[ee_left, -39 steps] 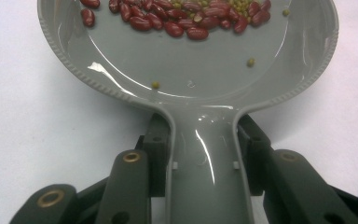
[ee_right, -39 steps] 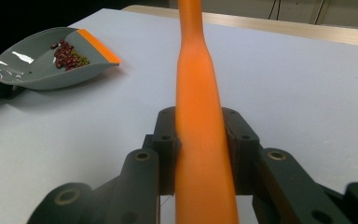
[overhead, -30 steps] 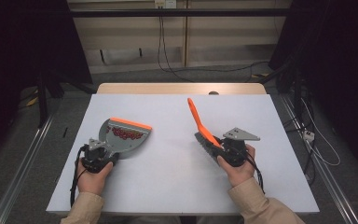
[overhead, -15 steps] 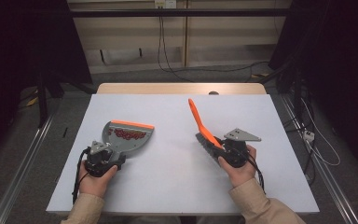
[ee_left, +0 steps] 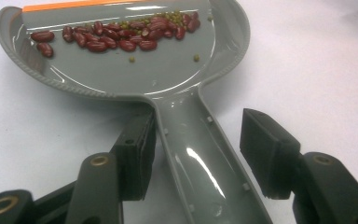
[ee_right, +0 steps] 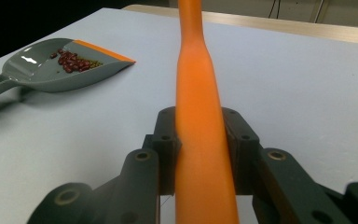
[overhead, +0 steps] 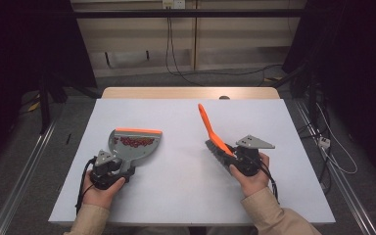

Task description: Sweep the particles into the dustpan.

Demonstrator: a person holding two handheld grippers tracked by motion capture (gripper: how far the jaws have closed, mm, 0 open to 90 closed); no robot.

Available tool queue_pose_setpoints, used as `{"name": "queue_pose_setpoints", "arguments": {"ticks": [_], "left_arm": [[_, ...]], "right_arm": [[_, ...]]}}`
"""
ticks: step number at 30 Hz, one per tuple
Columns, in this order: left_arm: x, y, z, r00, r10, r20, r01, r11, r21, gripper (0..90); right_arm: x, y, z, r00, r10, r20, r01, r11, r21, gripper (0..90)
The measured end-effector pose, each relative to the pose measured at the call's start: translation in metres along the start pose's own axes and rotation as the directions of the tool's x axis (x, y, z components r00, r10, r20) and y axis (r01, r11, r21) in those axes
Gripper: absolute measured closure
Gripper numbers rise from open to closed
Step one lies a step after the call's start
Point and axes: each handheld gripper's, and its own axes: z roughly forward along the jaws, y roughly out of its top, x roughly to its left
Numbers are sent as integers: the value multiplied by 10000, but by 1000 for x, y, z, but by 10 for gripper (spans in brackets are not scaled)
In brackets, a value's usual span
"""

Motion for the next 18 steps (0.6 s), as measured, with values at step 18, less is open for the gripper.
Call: {"name": "queue_pose_setpoints", "arguments": {"ticks": [18], "left_arm": [[0,8,-8,9995,302,19,-301,9985,-466,194]], "right_arm": [[-2,-1,1,10000,60,-52,-59,10000,54,705]]}}
